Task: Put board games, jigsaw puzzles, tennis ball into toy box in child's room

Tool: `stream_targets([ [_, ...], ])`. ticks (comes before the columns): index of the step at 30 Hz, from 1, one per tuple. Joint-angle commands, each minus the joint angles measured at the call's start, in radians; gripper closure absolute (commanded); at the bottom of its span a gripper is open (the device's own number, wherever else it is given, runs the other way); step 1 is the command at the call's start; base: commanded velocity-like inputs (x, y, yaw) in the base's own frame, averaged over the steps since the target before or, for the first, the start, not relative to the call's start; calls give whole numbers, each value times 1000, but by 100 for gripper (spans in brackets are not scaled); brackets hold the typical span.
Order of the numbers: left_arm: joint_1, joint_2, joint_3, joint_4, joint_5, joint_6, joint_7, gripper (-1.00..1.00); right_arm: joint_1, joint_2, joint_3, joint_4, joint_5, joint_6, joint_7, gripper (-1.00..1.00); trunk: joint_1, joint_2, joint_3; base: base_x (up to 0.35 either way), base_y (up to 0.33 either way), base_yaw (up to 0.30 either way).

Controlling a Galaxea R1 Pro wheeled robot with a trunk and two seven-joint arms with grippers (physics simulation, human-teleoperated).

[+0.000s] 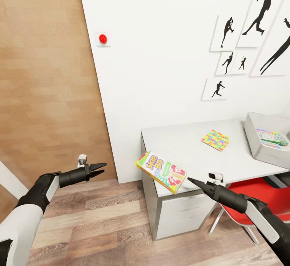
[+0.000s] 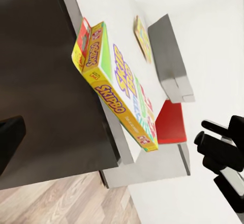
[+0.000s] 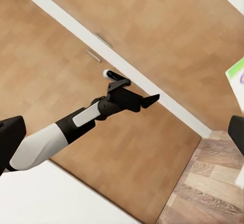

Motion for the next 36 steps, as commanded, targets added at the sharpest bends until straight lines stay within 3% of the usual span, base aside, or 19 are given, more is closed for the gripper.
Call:
stream_targets([
  [1, -1, -1, 3, 0, 2, 9, -2, -100, -1, -2, 3, -2, -10, 9, -1, -100, 0, -1, -1, 75, 0, -5],
  [23, 1, -1, 8, 0, 4, 8, -9, -100, -1, 1, 4, -8, -11, 10, -4, -100, 0, -1, 4, 27, -3, -32],
  [31, 1, -1, 64, 0, 5, 8, -10, -100, -1, 2, 5, -8, -10, 10, -5, -100, 0, -1, 5, 5, 1, -24],
  [36, 1, -1, 100, 0, 5, 9, -11, -100, -1, 19, 4, -8, -9, 10, -27, -100, 19, -36, -11, 1, 0, -3],
])
